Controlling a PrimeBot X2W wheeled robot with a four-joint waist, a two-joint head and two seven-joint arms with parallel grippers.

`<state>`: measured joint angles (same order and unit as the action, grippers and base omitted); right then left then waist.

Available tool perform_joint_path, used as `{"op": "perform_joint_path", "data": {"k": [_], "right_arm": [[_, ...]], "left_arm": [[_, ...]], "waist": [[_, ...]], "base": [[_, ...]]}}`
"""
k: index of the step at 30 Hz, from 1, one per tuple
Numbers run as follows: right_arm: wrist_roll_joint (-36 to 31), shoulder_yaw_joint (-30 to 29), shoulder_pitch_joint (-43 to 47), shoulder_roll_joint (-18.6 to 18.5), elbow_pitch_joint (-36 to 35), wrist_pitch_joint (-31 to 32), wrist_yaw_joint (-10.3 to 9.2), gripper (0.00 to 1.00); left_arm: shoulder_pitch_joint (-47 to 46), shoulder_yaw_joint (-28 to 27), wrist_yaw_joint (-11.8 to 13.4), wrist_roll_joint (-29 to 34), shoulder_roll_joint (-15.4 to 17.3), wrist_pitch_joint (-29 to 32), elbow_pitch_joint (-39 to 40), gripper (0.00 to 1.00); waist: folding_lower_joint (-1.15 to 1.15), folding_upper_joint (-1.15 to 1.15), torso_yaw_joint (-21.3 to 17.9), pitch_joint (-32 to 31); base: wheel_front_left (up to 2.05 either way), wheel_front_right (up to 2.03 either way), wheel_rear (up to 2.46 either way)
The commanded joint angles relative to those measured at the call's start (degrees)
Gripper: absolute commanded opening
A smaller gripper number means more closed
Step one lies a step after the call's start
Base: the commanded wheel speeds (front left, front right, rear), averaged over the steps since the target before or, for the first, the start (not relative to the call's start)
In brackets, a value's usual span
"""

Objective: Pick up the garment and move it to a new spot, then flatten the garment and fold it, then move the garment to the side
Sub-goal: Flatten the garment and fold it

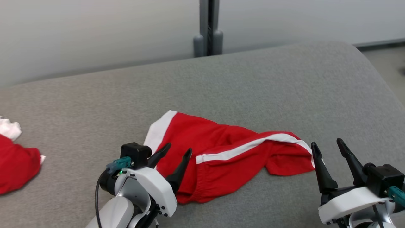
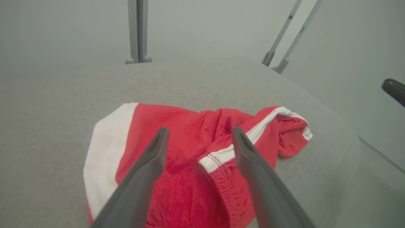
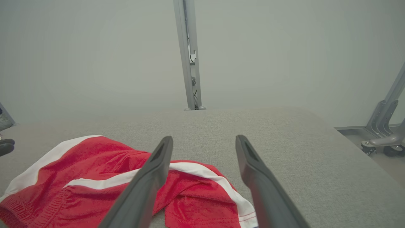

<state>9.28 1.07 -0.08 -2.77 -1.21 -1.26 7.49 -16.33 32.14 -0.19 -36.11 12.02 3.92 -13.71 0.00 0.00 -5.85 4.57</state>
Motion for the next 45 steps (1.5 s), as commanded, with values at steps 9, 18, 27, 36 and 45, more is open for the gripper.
{"op": "perform_joint_path", "data": {"k": [9,18,27,36,45], "right_arm": [[1.66,0.30,-2.46,-0.25,2.66,-3.15,0.00,1.00],[2.04,-0.15,-3.71,-0.26,4.72,-4.85,0.00,1.00],[2.36,-0.54,-4.49,-0.26,5.72,-5.43,0.00,1.00],[-0.61,-4.53,-8.08,-0.29,14.38,-4.28,-0.01,1.00],[0.22,-2.40,-14.90,-1.18,28.85,-3.78,-0.01,1.00]], "left_arm": [[-5.87,-1.33,-2.72,-7.18,-2.79,7.65,-11.41,1.00],[-6.17,-2.02,-3.75,-12.00,-3.96,12.61,-13.71,1.00],[-4.63,-1.18,-4.41,-12.88,-3.03,14.21,-9.28,0.00],[-4.09,-0.65,-3.30,-11.26,-1.25,13.99,-4.46,0.00],[-5.45,0.04,-3.40,-10.83,-0.68,14.83,-2.16,0.00]], "waist": [[0.00,0.00,-5.42,6.00],[0.00,0.00,-5.52,6.32],[0.00,0.00,-4.87,6.51],[0.00,0.00,-4.21,8.09],[0.00,0.00,-1.93,10.26]], "base": [[0.00,0.00,0.00],[0.00,0.00,0.00],[0.00,0.00,0.00],[0.00,0.00,0.00],[0.00,0.00,0.00]]}}
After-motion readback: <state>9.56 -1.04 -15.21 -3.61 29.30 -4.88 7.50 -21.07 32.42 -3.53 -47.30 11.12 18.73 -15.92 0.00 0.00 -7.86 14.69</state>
